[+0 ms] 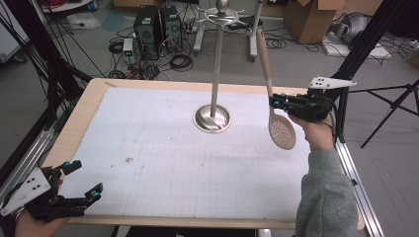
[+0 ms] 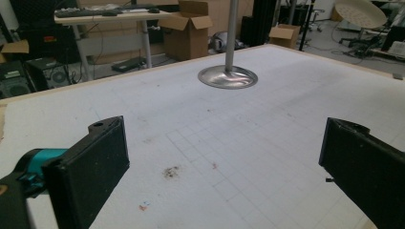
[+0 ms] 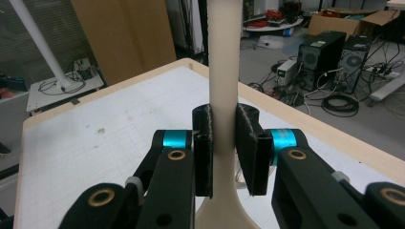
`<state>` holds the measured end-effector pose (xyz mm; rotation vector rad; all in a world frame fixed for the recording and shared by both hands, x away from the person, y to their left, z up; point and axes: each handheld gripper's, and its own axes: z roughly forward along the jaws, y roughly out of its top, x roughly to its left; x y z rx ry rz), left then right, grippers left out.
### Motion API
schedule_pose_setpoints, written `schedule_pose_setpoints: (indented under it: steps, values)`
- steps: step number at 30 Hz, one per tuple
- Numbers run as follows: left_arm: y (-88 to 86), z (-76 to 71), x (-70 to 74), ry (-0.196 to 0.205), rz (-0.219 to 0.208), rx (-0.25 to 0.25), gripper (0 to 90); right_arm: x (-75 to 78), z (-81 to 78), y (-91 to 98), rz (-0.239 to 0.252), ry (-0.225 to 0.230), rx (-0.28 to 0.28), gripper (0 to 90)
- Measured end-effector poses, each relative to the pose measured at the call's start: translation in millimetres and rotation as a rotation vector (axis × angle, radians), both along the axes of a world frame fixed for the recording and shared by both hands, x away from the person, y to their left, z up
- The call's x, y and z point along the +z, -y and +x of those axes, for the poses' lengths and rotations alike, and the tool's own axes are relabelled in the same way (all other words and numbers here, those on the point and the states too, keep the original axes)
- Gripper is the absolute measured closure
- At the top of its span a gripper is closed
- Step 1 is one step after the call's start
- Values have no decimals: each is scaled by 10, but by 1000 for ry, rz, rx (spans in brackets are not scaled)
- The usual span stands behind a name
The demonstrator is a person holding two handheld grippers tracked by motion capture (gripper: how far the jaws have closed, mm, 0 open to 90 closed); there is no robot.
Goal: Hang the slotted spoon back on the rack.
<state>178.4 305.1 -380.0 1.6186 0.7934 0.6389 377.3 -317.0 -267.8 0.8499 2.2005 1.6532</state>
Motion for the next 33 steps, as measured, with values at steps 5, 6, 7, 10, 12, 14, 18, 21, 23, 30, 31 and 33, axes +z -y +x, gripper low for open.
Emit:
schedule_pose_setpoints:
  steps: [5,6,7,10,12,14,18,21,23,30,31,33]
  values:
    - [-9,15,-6,-5,-2,-1,31,30,35,-33,3,-2,-3,777]
    - [-13,18,-7,-5,-2,-3,31,35,41,-37,4,-2,-4,777]
    - [-15,18,-7,-6,-4,-3,31,35,41,-37,4,-2,-4,777]
    - [-18,18,-11,-8,-7,-2,31,53,64,-56,11,-4,-11,777]
    - [-18,15,-14,-10,-7,-1,31,67,70,-72,6,-10,-14,777]
    - [-15,13,-18,-11,-7,-1,31,72,74,-75,5,-6,-12,778]
    - [-9,10,-26,-14,-4,1,31,96,86,-81,3,-7,-13,777]
    - [-9,9,-32,-16,-2,1,31,103,99,-84,1,-14,-12,777]
    - [-9,5,-35,-14,-1,5,31,116,112,-97,-10,-14,-12,777]
    - [-27,-15,-35,-12,-2,14,31,139,159,-146,-31,-14,-12,777]
    - [-30,-18,-35,-12,-3,16,31,144,170,-155,-32,-11,-11,777]
    - [-37,-23,-35,-12,0,16,31,146,171,-159,-29,-13,-15,777]
